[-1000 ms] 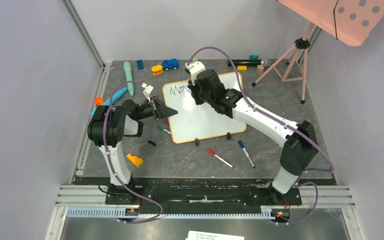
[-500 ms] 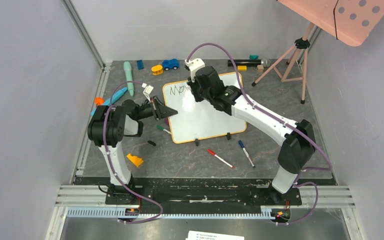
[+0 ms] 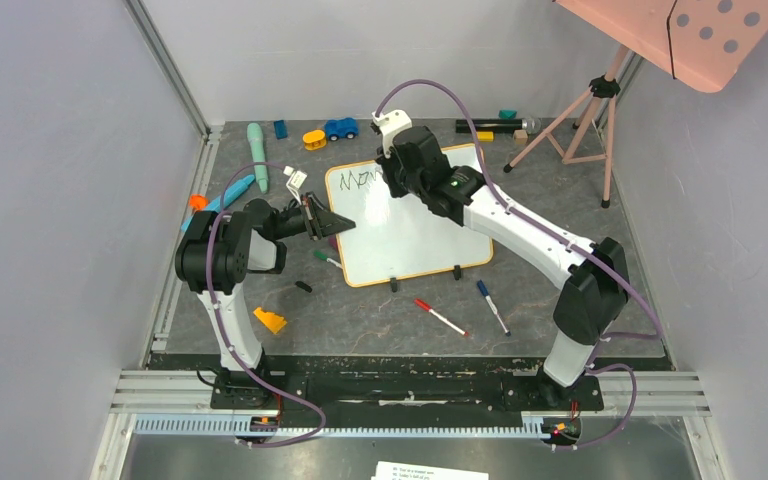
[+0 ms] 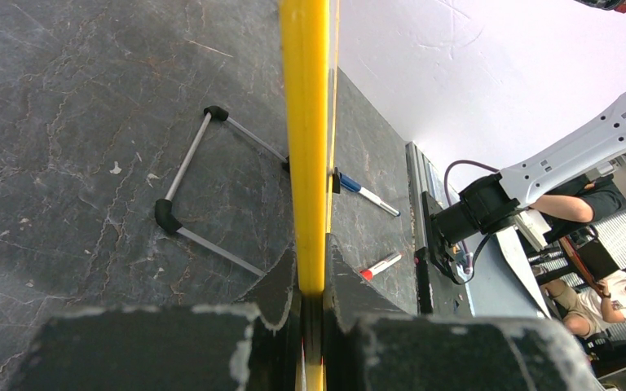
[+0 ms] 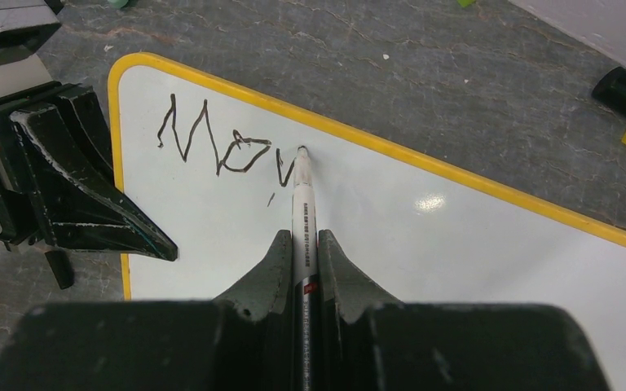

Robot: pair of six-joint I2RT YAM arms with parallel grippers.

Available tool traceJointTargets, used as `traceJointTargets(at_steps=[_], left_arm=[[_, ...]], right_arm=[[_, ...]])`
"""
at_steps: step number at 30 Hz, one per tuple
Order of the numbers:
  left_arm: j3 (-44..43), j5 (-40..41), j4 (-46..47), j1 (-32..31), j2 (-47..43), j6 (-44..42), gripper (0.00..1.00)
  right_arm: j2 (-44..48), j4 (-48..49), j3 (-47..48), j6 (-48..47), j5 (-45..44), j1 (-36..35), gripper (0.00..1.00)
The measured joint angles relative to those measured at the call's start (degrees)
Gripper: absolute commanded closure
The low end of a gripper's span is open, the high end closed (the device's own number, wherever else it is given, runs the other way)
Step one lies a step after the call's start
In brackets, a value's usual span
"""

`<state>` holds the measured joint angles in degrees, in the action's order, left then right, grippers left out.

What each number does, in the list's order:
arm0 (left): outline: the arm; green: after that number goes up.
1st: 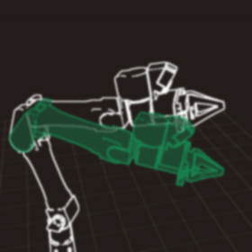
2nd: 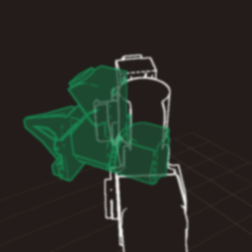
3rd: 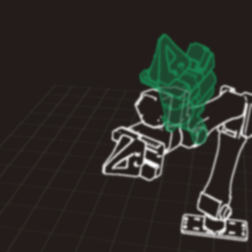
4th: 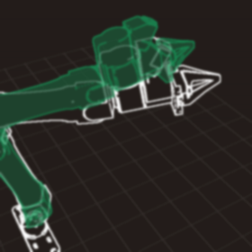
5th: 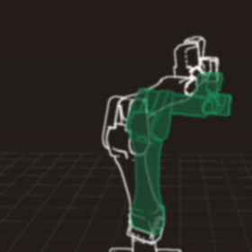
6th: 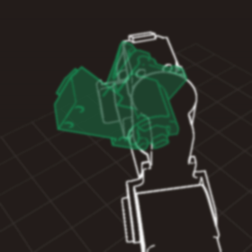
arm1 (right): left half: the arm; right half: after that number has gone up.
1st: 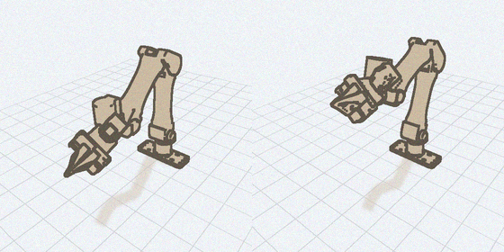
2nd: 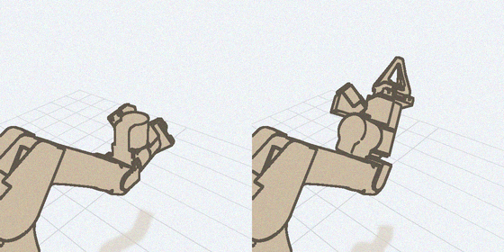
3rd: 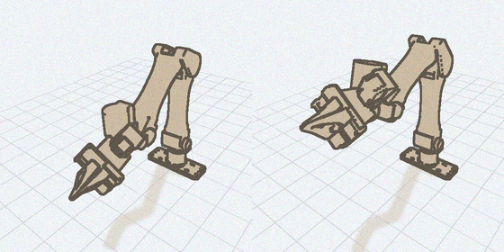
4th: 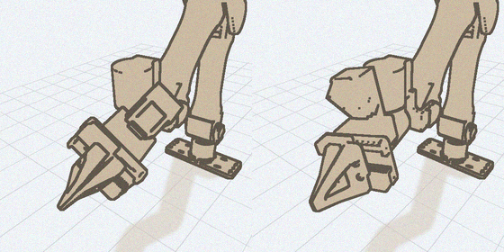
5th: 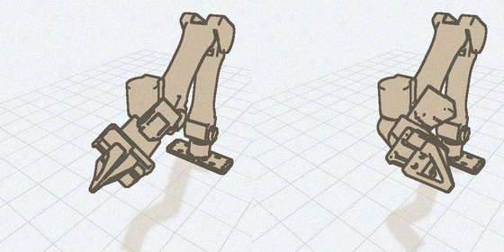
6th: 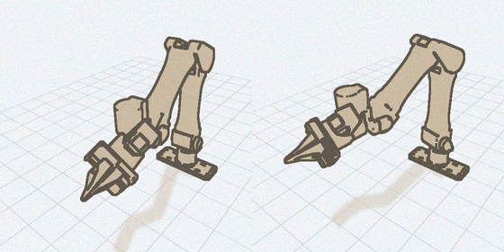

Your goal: Write a sentence on the whiteboard

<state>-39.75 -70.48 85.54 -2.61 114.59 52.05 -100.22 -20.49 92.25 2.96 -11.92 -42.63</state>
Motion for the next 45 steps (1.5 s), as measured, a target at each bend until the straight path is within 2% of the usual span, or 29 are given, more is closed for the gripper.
traceJointTargets(at_steps=[21,45], left_arm=[[0.0,-0.1,0.2,0.0,0.0,-0.1,0.98],[0.0,-0.1,0.2,0.0,0.0,-0.1,0.98]], right_arm=[[4.5,0.7,-2.1,-0.6,1.9,1.2,1.0],[3.6,0.7,-3.9,-0.6,2.4,1.2,1.0]])
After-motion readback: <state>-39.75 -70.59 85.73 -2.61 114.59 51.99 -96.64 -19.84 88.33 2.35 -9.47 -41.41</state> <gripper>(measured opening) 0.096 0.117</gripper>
